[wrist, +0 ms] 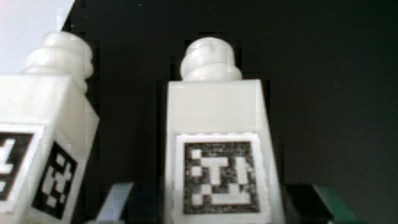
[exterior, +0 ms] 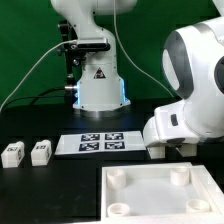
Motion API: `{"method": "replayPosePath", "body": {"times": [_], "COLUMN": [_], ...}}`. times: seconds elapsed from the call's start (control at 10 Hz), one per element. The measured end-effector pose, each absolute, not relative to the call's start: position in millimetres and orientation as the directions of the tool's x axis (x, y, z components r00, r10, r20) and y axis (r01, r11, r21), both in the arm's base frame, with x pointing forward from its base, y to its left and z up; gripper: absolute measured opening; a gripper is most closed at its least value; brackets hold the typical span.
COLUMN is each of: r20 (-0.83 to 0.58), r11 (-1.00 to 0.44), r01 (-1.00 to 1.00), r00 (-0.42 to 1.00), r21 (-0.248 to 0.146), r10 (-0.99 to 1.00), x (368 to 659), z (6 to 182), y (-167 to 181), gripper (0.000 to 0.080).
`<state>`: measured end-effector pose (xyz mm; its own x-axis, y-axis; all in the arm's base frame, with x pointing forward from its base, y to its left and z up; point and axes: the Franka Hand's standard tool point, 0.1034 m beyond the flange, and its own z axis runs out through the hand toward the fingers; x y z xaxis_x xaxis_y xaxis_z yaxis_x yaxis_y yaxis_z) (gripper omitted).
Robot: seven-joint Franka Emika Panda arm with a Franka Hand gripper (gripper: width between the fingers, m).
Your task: Assemble one leg
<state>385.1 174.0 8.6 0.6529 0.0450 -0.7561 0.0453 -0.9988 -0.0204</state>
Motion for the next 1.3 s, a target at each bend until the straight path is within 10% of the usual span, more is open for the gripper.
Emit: {"method": "replayPosePath", "body": {"times": [0.5, 0.9, 1.3], "r20": [-0.7, -0.312, 0.109], "r11": [-0.995, -0.995, -0.993], "r01": [0.046, 0.038, 0.05], "r00": [0.708, 0.948, 0.993], "r21": [-0.085, -0.094, -0.103], "r10": [0.092, 0.066, 0.038], "x": [454, 514, 525], "z": [73.5, 142.8, 146.5], "y": [143, 131, 132], "gripper": [0.0292, 0.0292, 0.0292]}}
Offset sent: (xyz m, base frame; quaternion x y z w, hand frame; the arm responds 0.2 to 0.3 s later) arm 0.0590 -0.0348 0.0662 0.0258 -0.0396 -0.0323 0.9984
